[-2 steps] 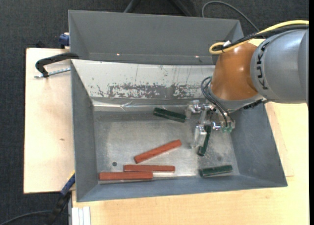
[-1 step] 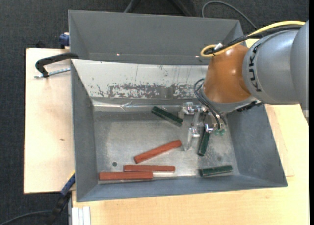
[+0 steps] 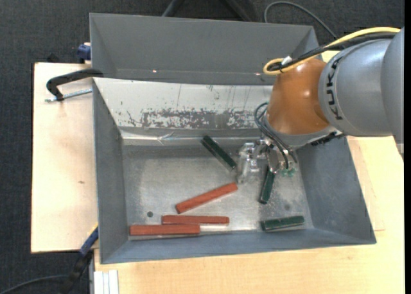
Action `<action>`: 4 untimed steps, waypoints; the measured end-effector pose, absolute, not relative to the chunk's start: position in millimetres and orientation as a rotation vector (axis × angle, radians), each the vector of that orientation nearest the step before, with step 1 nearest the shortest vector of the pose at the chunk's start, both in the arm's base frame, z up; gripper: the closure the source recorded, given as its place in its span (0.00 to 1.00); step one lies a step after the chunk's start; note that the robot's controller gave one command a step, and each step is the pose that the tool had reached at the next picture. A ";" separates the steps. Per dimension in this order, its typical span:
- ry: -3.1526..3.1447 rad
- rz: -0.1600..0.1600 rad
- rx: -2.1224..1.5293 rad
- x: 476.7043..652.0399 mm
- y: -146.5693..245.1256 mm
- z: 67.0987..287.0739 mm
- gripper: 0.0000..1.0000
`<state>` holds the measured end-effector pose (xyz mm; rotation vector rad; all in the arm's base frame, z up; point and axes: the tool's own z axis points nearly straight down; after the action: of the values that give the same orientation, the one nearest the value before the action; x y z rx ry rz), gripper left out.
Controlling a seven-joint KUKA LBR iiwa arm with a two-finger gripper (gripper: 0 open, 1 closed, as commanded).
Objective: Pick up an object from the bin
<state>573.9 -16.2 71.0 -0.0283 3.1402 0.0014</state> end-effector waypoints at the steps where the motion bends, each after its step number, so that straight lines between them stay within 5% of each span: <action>1: 3.140 0.001 -0.028 573.9 -16.3 71.0 0.00; 2: 3.136 0.009 -0.048 575.3 59.6 71.1 0.00; 3: 3.140 0.002 -0.037 575.0 53.9 70.7 1.00; 4: 3.126 0.004 -0.097 561.4 72.0 212.0 1.00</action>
Offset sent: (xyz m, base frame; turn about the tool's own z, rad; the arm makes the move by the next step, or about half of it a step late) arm 0.0000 0.0000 0.0000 0.0000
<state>561.4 72.0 212.0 -0.0966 3.1255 0.0035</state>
